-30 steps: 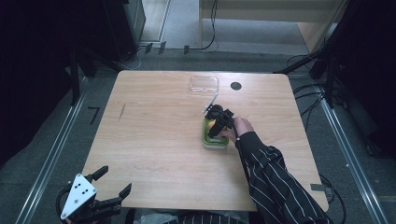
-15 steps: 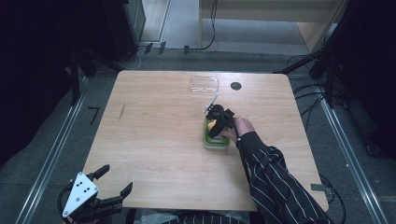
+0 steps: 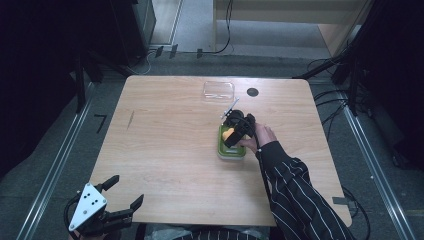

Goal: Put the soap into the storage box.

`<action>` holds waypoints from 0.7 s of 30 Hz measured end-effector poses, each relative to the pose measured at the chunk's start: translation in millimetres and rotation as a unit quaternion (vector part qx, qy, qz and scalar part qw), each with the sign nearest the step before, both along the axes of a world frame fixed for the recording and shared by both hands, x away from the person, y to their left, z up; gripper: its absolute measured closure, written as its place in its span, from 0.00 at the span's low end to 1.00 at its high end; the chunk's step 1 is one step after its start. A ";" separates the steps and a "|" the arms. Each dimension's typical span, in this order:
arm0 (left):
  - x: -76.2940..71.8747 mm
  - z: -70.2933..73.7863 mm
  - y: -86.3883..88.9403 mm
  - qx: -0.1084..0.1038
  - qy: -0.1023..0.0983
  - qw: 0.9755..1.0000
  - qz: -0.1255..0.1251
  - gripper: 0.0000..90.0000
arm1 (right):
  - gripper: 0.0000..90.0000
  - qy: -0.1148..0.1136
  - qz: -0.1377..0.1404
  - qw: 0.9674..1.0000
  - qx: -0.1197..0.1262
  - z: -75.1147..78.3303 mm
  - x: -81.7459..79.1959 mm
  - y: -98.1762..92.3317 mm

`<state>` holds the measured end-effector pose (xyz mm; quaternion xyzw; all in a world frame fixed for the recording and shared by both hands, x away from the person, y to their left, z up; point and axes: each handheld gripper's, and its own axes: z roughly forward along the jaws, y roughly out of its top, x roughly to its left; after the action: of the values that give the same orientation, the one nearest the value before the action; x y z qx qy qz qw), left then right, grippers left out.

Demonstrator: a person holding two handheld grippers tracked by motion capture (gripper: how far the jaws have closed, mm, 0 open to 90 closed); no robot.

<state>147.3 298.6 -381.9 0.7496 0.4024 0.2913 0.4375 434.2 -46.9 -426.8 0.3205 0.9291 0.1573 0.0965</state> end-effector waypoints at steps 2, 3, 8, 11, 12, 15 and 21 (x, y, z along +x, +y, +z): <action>0.6 0.2 0.5 -0.001 -0.002 1.000 -0.001 0.15 | 0.09 0.003 -0.006 1.000 -0.005 1.5 -3.1 -1.2; 1.9 0.2 -0.8 -0.001 -0.002 1.000 -0.004 0.15 | 0.08 0.004 -0.006 1.000 -0.007 1.8 -3.8 -1.9; 6.8 -0.2 -4.2 0.003 0.002 1.000 -0.014 0.15 | 0.06 0.007 -0.014 1.000 -0.013 4.7 -11.4 -9.4; 7.5 -0.2 -3.6 0.001 0.000 1.000 -0.015 0.15 | 0.05 0.006 -0.018 1.000 -0.016 7.3 -15.7 -16.6; 7.9 -0.2 -3.4 0.000 -0.001 1.000 -0.016 0.15 | 0.04 0.006 -0.020 1.000 -0.016 8.4 -17.1 -19.0; 10.0 -0.4 -4.8 0.002 0.001 1.000 -0.020 0.15 | 0.04 0.004 -0.033 0.999 -0.018 11.5 -22.4 -26.2; 10.8 -0.3 -5.7 0.000 0.000 1.000 -0.021 0.15 | 0.04 0.002 -0.046 0.998 -0.033 12.8 -36.1 -40.4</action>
<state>158.1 292.9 -382.2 0.7575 0.3871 0.2820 0.4436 398.1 -87.3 -414.0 0.3602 0.9181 0.1214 0.1121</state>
